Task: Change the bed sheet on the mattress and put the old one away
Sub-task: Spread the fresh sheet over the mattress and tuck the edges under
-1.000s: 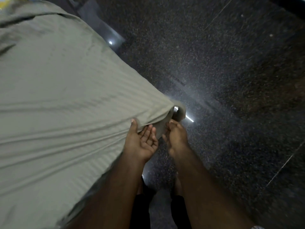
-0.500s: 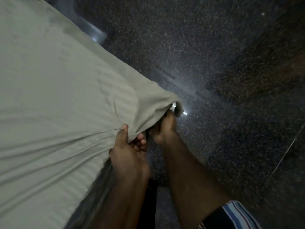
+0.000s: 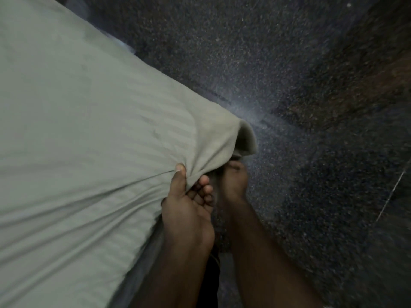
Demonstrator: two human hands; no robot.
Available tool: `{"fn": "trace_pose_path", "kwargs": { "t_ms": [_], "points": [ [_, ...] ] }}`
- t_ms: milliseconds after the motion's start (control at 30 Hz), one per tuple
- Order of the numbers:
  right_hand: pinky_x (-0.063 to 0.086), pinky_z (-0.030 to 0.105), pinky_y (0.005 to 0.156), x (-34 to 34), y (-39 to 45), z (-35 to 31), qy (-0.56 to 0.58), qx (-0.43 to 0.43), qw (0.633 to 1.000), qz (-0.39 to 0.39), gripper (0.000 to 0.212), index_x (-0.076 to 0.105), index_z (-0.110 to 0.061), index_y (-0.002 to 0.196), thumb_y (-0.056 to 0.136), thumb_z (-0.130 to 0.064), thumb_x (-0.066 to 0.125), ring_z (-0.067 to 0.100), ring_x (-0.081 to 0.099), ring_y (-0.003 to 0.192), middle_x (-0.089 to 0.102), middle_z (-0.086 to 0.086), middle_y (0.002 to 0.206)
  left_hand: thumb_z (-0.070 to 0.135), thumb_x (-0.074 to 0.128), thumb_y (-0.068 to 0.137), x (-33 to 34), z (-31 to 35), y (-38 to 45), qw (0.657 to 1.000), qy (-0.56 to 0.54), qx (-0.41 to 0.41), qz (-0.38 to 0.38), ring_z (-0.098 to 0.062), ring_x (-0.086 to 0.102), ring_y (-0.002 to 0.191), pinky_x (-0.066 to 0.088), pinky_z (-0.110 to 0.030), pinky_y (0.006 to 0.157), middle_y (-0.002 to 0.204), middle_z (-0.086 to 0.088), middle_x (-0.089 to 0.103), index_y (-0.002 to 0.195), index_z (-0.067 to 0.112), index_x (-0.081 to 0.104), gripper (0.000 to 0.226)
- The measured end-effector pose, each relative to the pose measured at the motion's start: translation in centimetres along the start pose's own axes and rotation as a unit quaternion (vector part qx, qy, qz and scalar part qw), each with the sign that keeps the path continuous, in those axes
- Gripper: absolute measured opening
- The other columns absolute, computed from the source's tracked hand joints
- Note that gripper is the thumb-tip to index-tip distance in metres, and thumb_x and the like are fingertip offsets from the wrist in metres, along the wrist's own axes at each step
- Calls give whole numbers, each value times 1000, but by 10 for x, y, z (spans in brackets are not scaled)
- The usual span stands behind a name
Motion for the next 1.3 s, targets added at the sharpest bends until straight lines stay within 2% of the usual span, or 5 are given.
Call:
{"fn": "trace_pose_path", "kwargs": {
  "t_ms": [233, 333, 500, 867, 1300],
  "points": [
    [59, 42, 81, -16, -27, -54, 136, 60, 977, -150, 44, 71, -12, 112, 102, -49, 48, 26, 72, 98, 76, 9, 104, 36, 61, 98, -11, -32, 14, 984, 175, 37, 3, -10, 51, 43, 33, -25, 49, 61, -4, 67, 86, 11, 67, 29],
    [60, 51, 84, -9, -34, -57, 66, 32, 975, -210, 25, 69, -3, 113, 97, -20, 60, 34, 71, 95, 75, 19, 105, 42, 57, 100, -13, -54, 8, 972, 233, -12, -8, -10, 52, 42, 33, -20, 42, 61, -1, 68, 81, 12, 67, 36],
    [52, 29, 49, -60, -5, -83, 99, -110, 985, 92, 16, 57, -21, 84, 94, -10, 62, 19, 60, 62, 63, 7, 77, 68, 41, 96, -15, -61, -9, 955, 265, -126, -37, -15, 57, 45, 32, -18, 42, 69, -2, 72, 89, 11, 65, 62],
    [50, 41, 93, -8, -40, -17, 120, 111, 977, -136, 34, 60, -24, 131, 104, -40, 46, 16, 60, 114, 65, -5, 125, 59, 70, 82, -14, -3, 2, 982, -131, -134, 3, -14, 68, 79, 49, -23, 64, 85, -7, 70, 106, 5, 63, 60],
    [49, 42, 99, 85, -11, -19, 239, 142, 943, -181, 55, 68, -19, 113, 97, -64, 42, 25, 65, 101, 72, 9, 103, 38, 56, 97, -27, 8, 0, 998, -50, 1, 29, -7, 24, 38, 23, -23, 41, 49, 6, 29, 81, 26, 51, 21]
  ]
}}
Point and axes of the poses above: each hand's wrist, its own y-axis towards the middle knuckle, its own x-axis out of the palm, z = x × y, the point moved 7 cm from there along y, towards the middle knuckle
